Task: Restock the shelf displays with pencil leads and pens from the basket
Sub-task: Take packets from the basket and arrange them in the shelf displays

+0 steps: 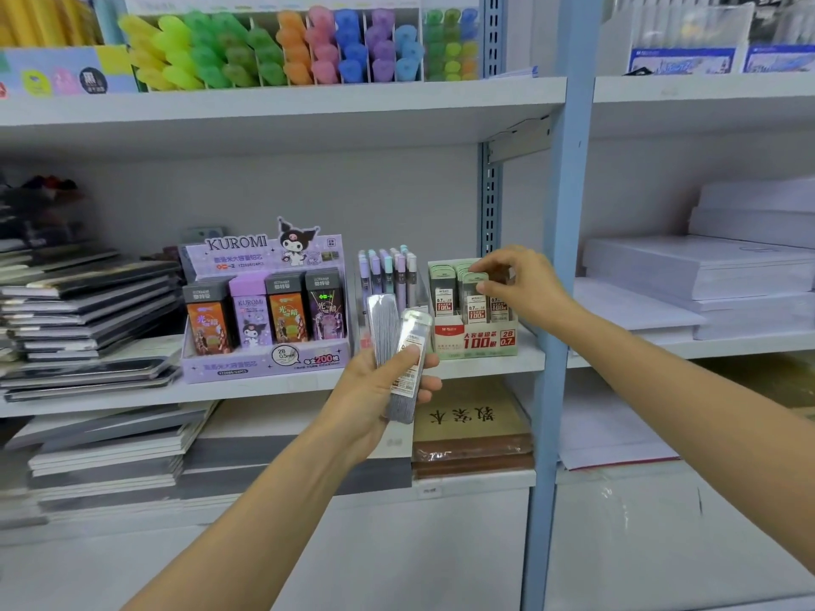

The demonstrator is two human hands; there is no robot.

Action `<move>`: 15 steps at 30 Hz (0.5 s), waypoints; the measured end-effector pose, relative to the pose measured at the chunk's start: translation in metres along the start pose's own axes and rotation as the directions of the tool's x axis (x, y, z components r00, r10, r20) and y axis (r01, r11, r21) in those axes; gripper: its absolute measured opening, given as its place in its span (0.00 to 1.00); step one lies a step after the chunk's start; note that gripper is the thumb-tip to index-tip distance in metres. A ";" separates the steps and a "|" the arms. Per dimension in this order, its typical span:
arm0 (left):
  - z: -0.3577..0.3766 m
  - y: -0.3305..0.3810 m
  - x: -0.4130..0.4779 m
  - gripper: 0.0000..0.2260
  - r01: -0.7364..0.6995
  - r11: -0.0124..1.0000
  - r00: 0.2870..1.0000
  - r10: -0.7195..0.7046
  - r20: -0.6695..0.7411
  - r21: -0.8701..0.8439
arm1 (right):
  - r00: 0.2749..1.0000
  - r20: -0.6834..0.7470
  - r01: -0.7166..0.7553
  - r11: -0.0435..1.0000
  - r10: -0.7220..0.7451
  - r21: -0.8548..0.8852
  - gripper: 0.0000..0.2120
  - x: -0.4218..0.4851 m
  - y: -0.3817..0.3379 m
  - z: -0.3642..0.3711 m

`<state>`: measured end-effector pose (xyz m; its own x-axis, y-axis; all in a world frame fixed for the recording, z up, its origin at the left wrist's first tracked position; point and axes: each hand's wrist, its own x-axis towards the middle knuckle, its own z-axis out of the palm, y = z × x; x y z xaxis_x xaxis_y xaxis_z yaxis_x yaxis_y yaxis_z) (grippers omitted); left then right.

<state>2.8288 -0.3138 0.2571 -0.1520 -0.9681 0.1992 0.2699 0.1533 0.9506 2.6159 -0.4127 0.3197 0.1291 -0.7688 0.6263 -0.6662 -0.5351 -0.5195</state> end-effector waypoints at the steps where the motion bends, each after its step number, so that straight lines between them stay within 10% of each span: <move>1: -0.001 0.000 0.000 0.11 -0.002 1.000 1.000 0.002 -0.002 0.011 | 0.999 -0.041 0.006 0.999 -0.007 -0.032 0.11 -0.001 -0.001 0.000; 5: -0.001 -0.001 -0.001 0.15 -0.023 0.999 1.000 0.023 -0.002 0.032 | 0.997 -0.071 0.048 0.990 -0.039 0.134 0.08 -0.015 -0.020 -0.003; 10: 0.006 -0.004 0.002 0.16 -0.044 0.998 0.999 0.044 0.010 0.045 | 0.921 0.385 -0.124 0.882 -0.069 0.454 0.11 -0.042 -0.045 0.006; 15: 0.009 -0.001 0.000 0.18 -0.016 0.999 1.000 0.015 0.022 0.034 | 0.930 0.361 -0.146 0.832 -0.069 0.535 0.08 -0.042 -0.041 0.002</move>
<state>2.8195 -0.3125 0.2585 -0.1689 -0.9610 0.2189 0.2399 0.1753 0.9548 2.6387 -0.3596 0.3138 0.4313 -0.8044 0.4087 -0.1801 -0.5206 -0.8346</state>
